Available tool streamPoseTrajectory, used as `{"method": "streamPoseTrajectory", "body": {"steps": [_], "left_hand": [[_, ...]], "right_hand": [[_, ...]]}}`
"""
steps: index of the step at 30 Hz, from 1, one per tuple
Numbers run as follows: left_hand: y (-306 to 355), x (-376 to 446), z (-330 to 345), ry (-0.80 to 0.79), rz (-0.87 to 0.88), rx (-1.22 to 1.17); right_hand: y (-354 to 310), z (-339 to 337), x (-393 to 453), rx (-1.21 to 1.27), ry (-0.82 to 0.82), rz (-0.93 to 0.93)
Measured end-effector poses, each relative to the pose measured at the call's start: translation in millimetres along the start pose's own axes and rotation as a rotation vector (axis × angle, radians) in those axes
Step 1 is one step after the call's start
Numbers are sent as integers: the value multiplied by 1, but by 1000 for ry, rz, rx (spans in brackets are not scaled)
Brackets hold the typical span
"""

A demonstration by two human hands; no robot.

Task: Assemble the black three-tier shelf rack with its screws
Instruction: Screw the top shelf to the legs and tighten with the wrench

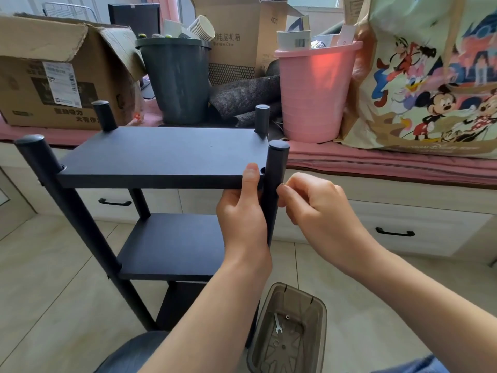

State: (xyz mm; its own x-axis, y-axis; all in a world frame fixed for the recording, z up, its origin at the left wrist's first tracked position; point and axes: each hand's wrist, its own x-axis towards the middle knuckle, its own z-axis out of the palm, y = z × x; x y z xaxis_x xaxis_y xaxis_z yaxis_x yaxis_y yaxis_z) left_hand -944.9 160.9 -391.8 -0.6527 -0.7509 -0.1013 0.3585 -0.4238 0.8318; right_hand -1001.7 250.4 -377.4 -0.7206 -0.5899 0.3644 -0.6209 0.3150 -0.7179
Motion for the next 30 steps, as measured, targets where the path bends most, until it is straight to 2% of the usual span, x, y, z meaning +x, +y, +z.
{"method": "streamPoseTrajectory", "body": {"steps": [7,13,16,23,30], "left_hand": [[2,0,-3,-70,3,-19],[3,3,-7,-125,18,-38],[5,4,-9,-136,33,-31],[10,8,-17,-167,54,30],[23,18,-33,-213,2,56]], "right_hand": [[-1,-7,4,-21,109,-99],[-2,-9,5,-143,180,-235],[-2,-6,5,-15,174,-158],[-2,-8,13,332,29,5],[-6,3,15,387,34,42]]}}
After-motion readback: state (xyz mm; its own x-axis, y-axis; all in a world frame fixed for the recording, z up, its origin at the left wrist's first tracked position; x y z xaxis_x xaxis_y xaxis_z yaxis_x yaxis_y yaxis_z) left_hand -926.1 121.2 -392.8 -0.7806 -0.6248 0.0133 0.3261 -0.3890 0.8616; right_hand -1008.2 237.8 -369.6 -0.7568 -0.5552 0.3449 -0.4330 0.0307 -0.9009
